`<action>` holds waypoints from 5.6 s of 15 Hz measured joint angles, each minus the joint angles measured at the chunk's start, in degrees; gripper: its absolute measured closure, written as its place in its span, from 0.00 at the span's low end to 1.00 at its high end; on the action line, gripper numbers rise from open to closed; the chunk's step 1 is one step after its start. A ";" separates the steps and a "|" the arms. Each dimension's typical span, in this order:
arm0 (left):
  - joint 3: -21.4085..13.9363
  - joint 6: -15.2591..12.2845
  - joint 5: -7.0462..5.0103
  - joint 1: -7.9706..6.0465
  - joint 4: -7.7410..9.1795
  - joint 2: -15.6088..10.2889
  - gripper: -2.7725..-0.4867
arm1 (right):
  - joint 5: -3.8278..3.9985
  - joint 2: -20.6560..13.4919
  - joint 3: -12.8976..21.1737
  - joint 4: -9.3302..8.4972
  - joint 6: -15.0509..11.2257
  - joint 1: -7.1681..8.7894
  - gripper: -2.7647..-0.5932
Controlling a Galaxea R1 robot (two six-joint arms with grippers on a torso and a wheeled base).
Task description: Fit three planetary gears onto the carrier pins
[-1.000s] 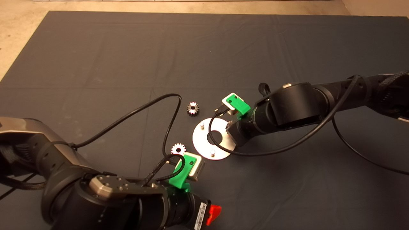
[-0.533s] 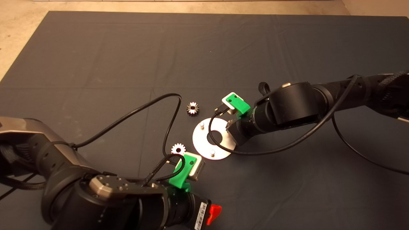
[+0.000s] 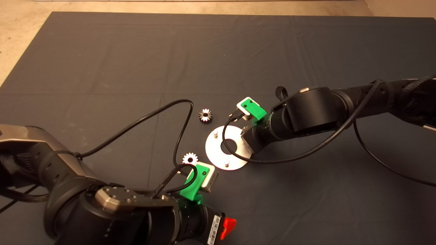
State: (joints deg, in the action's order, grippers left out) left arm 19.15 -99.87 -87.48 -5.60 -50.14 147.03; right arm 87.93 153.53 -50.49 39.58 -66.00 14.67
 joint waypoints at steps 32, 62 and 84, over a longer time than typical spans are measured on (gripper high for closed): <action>0.00 -0.24 0.00 0.00 -1.21 0.13 0.24 | -0.53 -0.54 -0.44 2.17 0.84 -1.48 0.90; 0.00 -1.71 -0.02 0.00 -2.89 0.79 0.24 | -0.11 -2.73 2.04 2.56 1.30 -1.97 0.90; 0.00 -2.39 0.00 0.00 -3.52 1.27 0.24 | 0.21 -1.07 0.44 2.72 1.67 -1.74 0.90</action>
State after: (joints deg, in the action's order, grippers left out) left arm 19.15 -102.25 -87.48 -5.60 -53.66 148.30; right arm 88.14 152.46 -50.05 42.30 -64.33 12.92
